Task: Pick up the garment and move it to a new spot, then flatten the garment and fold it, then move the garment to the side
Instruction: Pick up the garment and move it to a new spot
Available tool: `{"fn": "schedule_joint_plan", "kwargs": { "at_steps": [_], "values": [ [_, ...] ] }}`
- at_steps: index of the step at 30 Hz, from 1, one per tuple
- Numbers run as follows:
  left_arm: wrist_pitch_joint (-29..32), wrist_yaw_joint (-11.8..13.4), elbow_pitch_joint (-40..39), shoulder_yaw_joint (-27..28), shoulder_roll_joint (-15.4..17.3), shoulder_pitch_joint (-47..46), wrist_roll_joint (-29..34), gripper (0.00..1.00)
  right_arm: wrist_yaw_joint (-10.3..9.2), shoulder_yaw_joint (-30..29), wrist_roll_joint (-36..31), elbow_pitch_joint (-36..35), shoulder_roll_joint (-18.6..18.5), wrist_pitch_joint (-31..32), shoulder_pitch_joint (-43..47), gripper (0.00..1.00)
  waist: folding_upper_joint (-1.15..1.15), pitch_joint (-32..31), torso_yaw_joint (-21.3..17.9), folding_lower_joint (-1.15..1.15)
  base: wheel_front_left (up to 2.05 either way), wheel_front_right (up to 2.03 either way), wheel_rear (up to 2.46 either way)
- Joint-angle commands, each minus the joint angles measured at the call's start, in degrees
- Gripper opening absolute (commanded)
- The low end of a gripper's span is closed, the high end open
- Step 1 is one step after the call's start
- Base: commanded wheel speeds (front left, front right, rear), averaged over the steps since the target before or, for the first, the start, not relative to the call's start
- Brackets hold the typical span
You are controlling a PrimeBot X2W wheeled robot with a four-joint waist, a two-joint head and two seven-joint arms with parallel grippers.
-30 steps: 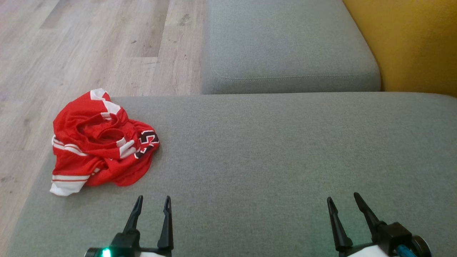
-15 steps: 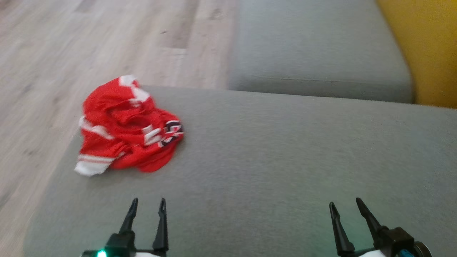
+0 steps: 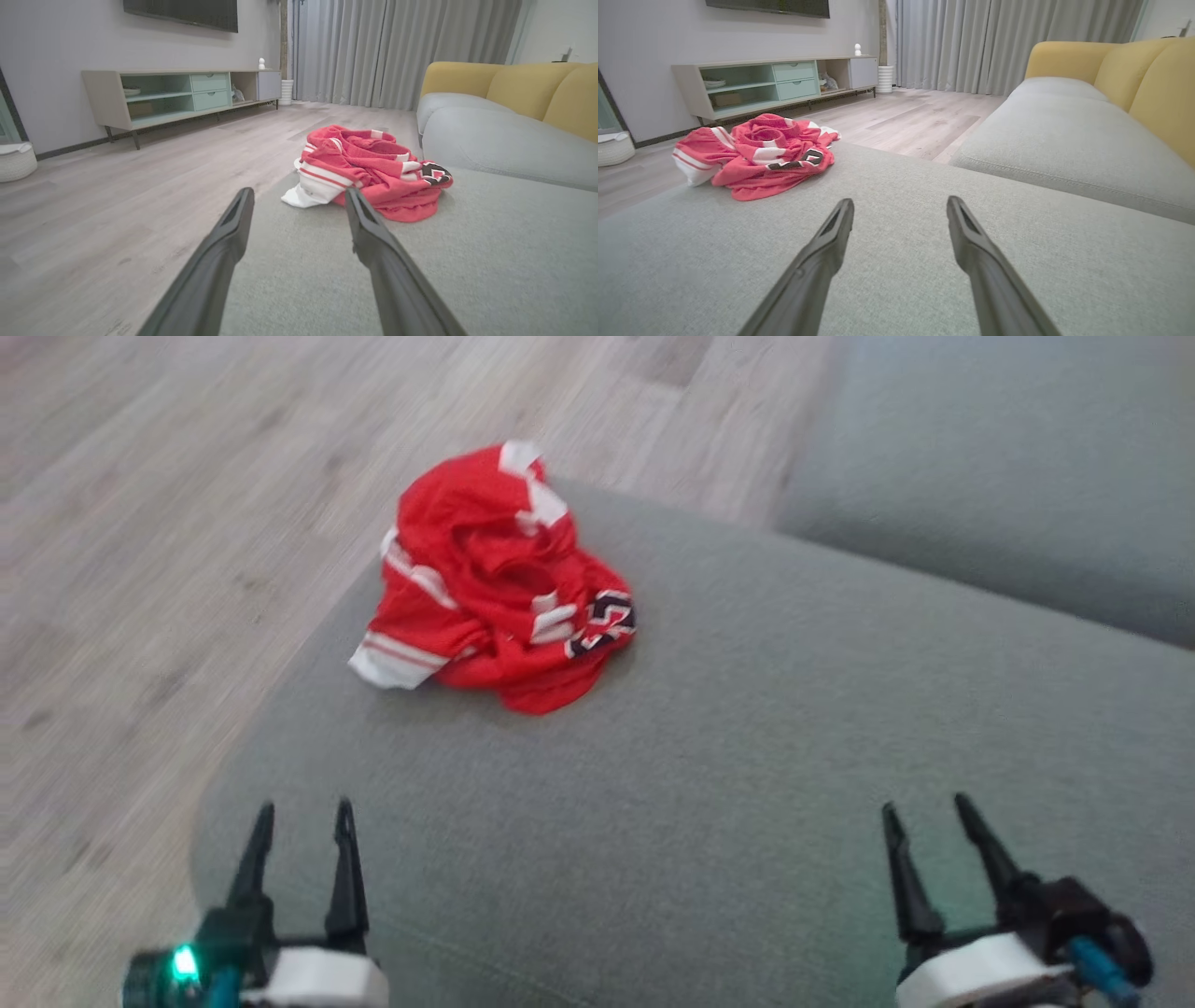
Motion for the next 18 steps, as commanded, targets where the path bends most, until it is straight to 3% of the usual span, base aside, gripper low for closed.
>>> {"fn": "schedule_joint_plan", "kwargs": {
  "at_steps": [1,6,11,18],
  "values": [
    [-0.7,-0.2,-2.7,2.0,0.5,-4.3,0.8,1.00,0.43,0.2,-0.3,-1.8,-0.5,-0.8,-2.4,1.00,0.00,2.7,2.5,-0.01,0.00,0.00,0.00],
    [-0.7,-2.5,-6.6,1.3,2.5,-10.8,3.2,1.00,0.43,-3.1,-2.9,-2.7,-0.5,-0.8,-3.0,1.00,0.00,7.1,4.7,-0.01,0.00,0.00,0.00],
    [-0.7,-5.0,-7.2,-1.6,4.4,-23.1,4.8,1.00,0.43,-3.9,-5.0,-5.1,-4.0,-0.8,-7.8,1.00,0.00,16.3,2.3,-0.01,0.00,0.00,0.00],
    [-0.7,-6.6,8.1,-4.0,6.4,-44.2,5.0,1.00,0.43,-2.9,-5.3,-8.7,-10.5,-0.8,-15.3,1.00,0.00,26.2,-3.4,-0.01,0.00,0.00,0.00]
  ]
}}
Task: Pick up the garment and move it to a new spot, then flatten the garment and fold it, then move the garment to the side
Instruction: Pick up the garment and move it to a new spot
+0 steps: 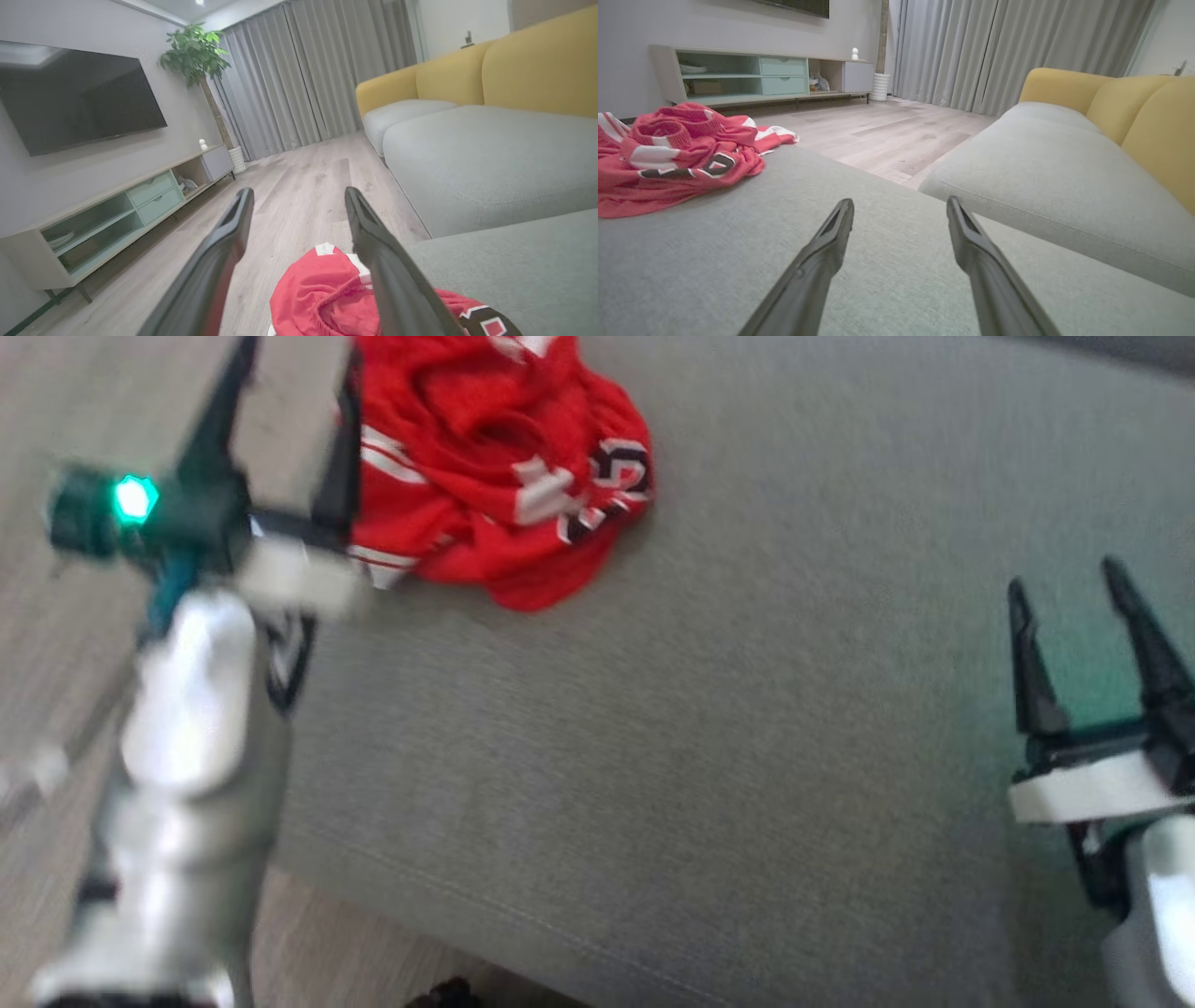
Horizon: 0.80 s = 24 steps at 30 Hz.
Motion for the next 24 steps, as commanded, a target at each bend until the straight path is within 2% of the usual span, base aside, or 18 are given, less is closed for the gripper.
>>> {"fn": "schedule_joint_plan", "kwargs": {
  "at_steps": [1,3,4,5,9,16,18,19,20,21,24],
  "values": [
    [-0.2,-0.2,4.4,1.5,3.0,-7.3,-0.1,1.00,0.42,1.6,-0.2,-2.8,-1.8,-0.6,-1.6,1.00,0.00,7.9,-5.7,-0.03,0.00,0.00,0.00],
    [0.2,-0.3,11.9,2.1,3.9,-13.0,-0.5,1.00,0.42,1.9,-0.2,-3.6,-2.9,-0.6,-3.2,1.00,0.00,10.0,-7.6,-0.03,0.00,0.00,0.00],
    [0.2,-0.3,11.9,2.1,3.9,-13.0,-0.5,1.00,0.42,1.9,-0.2,-3.6,-2.9,-0.6,-3.2,1.00,0.00,10.0,-7.6,-0.03,0.00,0.00,0.00],
    [0.8,-0.4,15.7,2.3,4.4,-15.5,-0.6,1.00,0.42,2.0,-0.1,-3.9,-3.2,-0.6,-3.7,1.00,0.00,10.7,-8.5,-0.03,0.00,0.00,0.00],
    [5.4,0.4,28.1,3.6,5.7,-22.6,-1.6,1.00,0.42,2.1,0.1,-5.0,-3.8,-0.6,-5.2,1.00,0.00,13.7,-11.7,-0.03,0.00,0.00,0.00],
    [13.7,4.7,42.5,5.8,8.4,-27.0,-3.0,1.00,0.42,1.9,-0.2,-6.1,-3.9,-0.6,-7.0,1.00,0.00,17.6,-15.2,-0.03,0.00,0.00,0.00],
    [12.9,6.0,44.3,5.3,9.2,-27.7,-2.5,1.00,0.42,2.1,-0.8,-6.4,-3.5,-0.6,-7.3,1.00,0.00,18.1,-15.4,-0.03,0.00,0.00,0.00],
    [11.5,6.6,44.3,5.1,9.3,-27.9,-2.3,0.65,0.42,2.1,-0.8,-6.4,-3.5,-0.6,-7.3,1.00,0.00,18.2,-15.4,-0.03,0.00,0.00,0.00],
    [9.9,7.0,44.1,4.9,9.4,-28.2,-2.2,0.13,0.42,2.1,-0.8,-6.4,-3.6,-0.6,-7.4,1.00,0.00,18.3,-15.2,-0.03,0.00,0.00,0.00],
    [8.3,7.2,43.9,4.6,9.4,-28.6,-2.0,0.00,0.42,2.0,-0.8,-6.2,-3.6,-0.6,-7.5,1.00,0.00,18.3,-15.0,-0.03,0.00,0.00,0.00],
    [3.7,7.3,43.2,3.4,9.3,-29.9,-1.3,0.00,0.42,2.3,-0.9,-5.5,-3.6,-0.6,-7.7,1.00,0.00,17.3,-14.3,-0.03,0.00,0.00,0.00]
  ]
}}
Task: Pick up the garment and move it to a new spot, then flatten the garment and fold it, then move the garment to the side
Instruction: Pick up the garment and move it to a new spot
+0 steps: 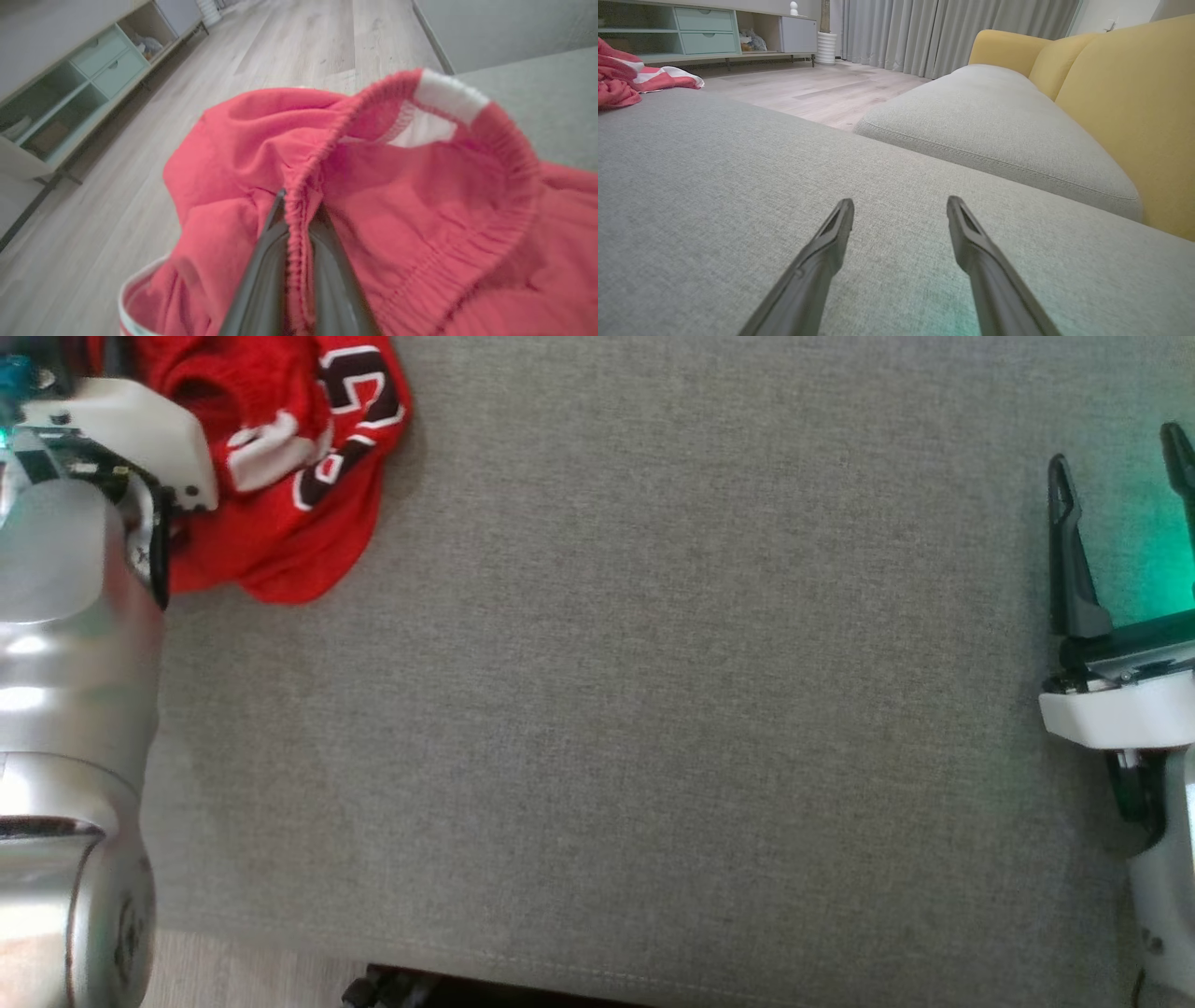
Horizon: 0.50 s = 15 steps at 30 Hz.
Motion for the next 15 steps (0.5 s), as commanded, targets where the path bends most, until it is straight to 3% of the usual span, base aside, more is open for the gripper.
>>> {"fn": "schedule_joint_plan", "kwargs": {
  "at_steps": [1,8,15],
  "values": [
    [-1.4,0.6,-1.9,0.3,3.5,-2.0,0.6,0.00,0.39,1.6,-0.4,-0.2,0.0,-0.1,0.6,1.00,0.00,-1.2,0.5,-0.01,0.00,0.00,0.00],
    [-4.2,0.2,-7.3,-3.6,2.7,-5.1,3.1,0.00,0.39,2.8,0.3,1.2,2.6,-0.1,0.8,1.00,0.00,-8.8,-0.2,-0.01,0.00,0.00,0.00],
    [-4.3,-3.7,-17.5,-7.5,0.4,-5.6,3.6,0.00,0.39,2.6,1.0,2.6,7.4,-0.1,4.6,1.00,0.00,-20.3,-4.8,-0.01,0.00,0.00,0.00]
  ]
}}
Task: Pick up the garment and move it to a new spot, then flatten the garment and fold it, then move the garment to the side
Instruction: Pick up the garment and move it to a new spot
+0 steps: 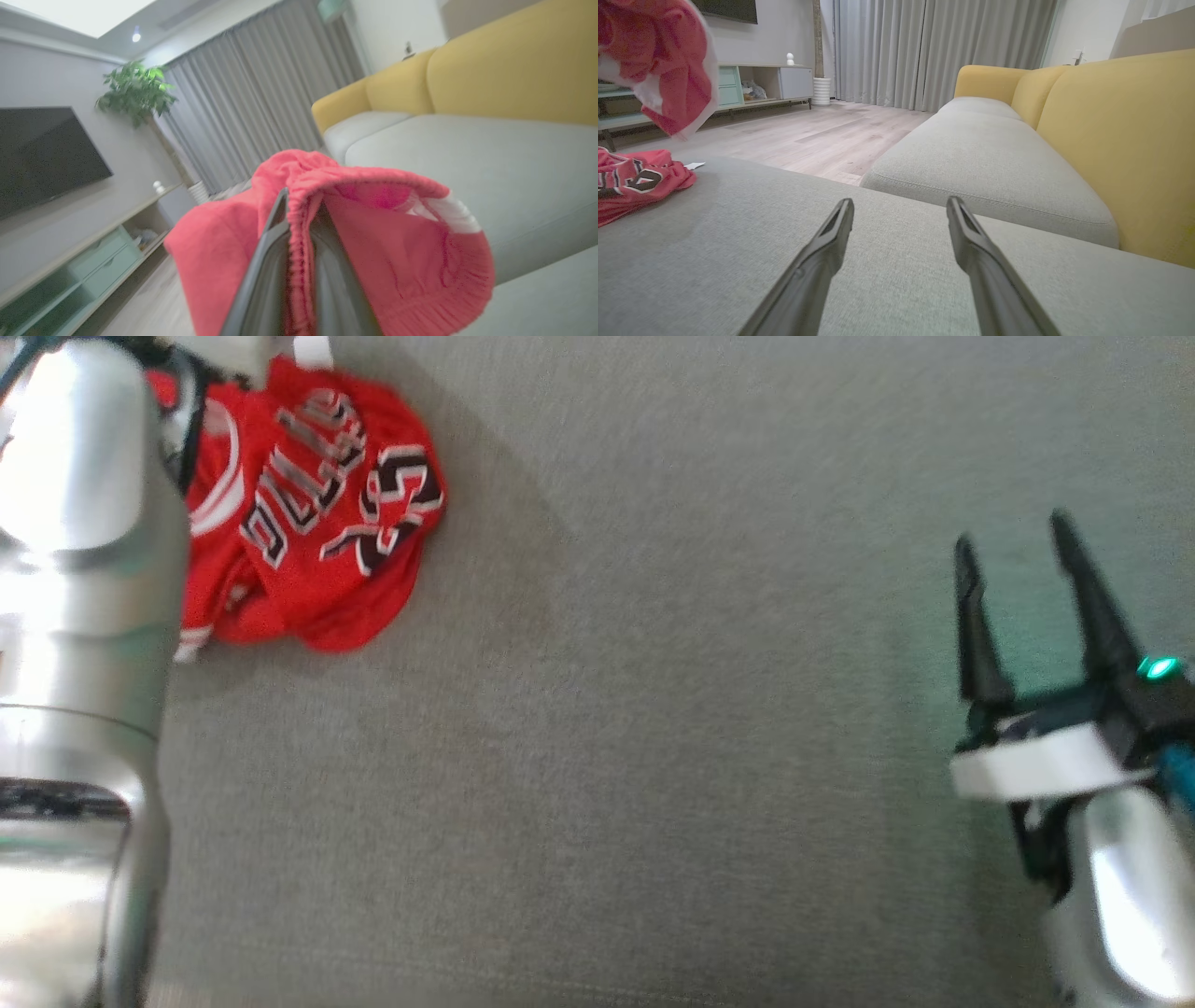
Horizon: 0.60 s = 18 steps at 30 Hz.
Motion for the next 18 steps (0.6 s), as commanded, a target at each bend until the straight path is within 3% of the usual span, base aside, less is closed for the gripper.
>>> {"fn": "schedule_joint_plan", "kwargs": {
  "at_steps": [1,6,10,18],
  "values": [
    [-0.4,-1.3,-4.3,-0.6,1.4,-2.1,0.2,0.00,0.39,0.8,0.5,-1.1,1.4,-0.1,2.7,1.00,0.00,-8.5,-4.8,0.01,0.00,0.00,0.00],
    [-0.4,-4.3,-8.5,-4.7,-1.4,-0.2,-1.6,0.00,0.39,0.6,0.7,-1.0,3.6,-0.1,7.1,1.00,0.00,-15.7,-11.9,0.01,0.00,0.00,0.00],
    [-0.4,-4.8,-10.4,-7.6,-3.2,1.2,-3.9,0.00,0.39,0.8,0.9,-1.3,4.5,-0.1,9.2,1.00,0.00,-18.0,-16.8,0.01,0.00,0.00,0.00],
    [-0.3,-4.9,-13.8,-24.0,-5.9,6.3,-15.2,0.00,0.39,3.1,1.8,-2.2,5.5,-0.1,10.8,1.00,0.00,-16.7,-27.5,0.01,0.00,0.00,0.00]
  ]
}}
